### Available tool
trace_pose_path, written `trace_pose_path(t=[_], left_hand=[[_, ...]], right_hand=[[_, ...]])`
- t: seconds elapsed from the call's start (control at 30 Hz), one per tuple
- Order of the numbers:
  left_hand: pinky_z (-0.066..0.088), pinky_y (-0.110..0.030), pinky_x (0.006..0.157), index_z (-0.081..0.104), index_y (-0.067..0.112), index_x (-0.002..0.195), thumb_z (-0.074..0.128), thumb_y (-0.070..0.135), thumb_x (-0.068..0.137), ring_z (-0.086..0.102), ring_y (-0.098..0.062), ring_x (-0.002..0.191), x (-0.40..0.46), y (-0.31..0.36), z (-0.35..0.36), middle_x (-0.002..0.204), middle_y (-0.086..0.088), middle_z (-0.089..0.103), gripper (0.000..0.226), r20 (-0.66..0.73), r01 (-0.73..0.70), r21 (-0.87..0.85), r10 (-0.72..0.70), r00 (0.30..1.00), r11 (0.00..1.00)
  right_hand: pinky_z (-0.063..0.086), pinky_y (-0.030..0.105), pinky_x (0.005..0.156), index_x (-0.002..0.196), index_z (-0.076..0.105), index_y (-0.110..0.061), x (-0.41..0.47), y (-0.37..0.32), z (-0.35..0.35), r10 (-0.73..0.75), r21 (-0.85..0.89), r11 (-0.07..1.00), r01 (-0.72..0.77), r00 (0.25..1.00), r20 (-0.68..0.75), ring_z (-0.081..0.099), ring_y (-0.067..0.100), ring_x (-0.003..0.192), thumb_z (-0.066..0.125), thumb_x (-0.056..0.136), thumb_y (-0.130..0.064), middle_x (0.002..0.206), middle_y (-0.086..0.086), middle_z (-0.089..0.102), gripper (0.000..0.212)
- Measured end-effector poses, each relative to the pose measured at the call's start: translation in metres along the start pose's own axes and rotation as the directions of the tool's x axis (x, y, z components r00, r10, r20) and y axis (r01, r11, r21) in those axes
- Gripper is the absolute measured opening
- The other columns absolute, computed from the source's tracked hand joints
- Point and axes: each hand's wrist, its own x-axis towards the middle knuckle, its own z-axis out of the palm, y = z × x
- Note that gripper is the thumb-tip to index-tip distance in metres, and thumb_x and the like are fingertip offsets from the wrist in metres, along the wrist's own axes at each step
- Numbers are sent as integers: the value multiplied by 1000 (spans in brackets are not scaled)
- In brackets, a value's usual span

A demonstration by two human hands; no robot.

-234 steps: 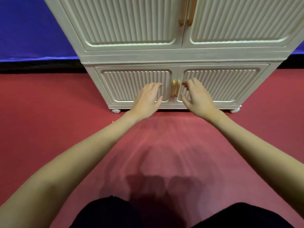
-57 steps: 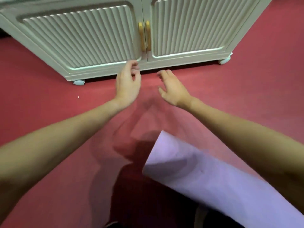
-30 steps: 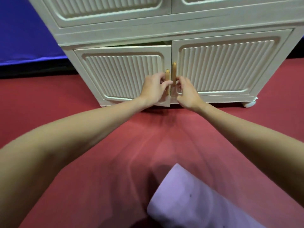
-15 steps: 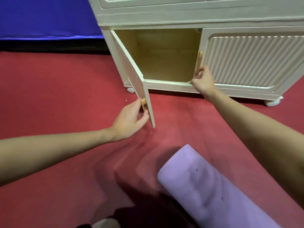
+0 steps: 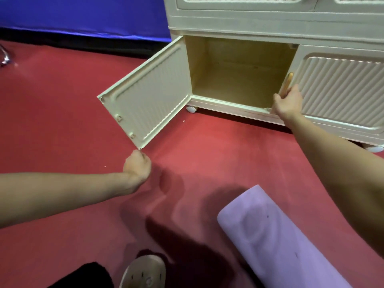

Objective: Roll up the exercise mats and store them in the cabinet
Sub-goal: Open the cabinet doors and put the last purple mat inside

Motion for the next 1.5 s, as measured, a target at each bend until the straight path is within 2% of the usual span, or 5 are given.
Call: trace_pose_path(t=[0.43,0.73,1.03,1.27,1.5], left_hand=[[41,-43,84,56,-1,106,57,18,83,51,-39,101,46,104,-34,110,-21,53,30,178,-532,684,594,785,498],[42,-43,91,54,1,111,61,28,84,51,-39,107,26,133,12,113,-21,52,38,343,-631,627,566,750,457],[42,-27,60,58,16,69,55,52,92,53,-14,62,-90,156,103,69,2,58,43,953,-556,5,165,256,831],[41,-30,86,35,6,140,54,63,87,53,-25,119,-117,130,130,134,-5,49,80,893,-303,82,65,446,950],[41,-32,81,57,-2,111,52,59,91,58,-34,107,-144,138,138,114,-18,62,64,664,-370,-62,315,678,927]], right_hand=[[32,33,73,93,55,-2,-39,16,1,-55,6,998,57,986,-161,56,34,90,52,97,-33,93,19,61,31],[40,39,70,86,49,-14,-112,34,-34,-43,-9,999,42,987,-155,58,34,82,54,94,-41,85,12,61,28],[37,32,65,101,50,-13,-190,69,-93,-35,-226,974,-20,971,-235,52,18,72,54,94,-41,78,-5,54,29],[31,32,67,92,36,-18,-223,75,-121,184,-192,949,-251,933,-308,46,19,70,49,96,-36,73,-11,47,22],[41,40,78,113,43,-10,-228,71,-117,439,58,889,-454,808,-393,57,35,97,39,97,-27,112,14,60,24]])
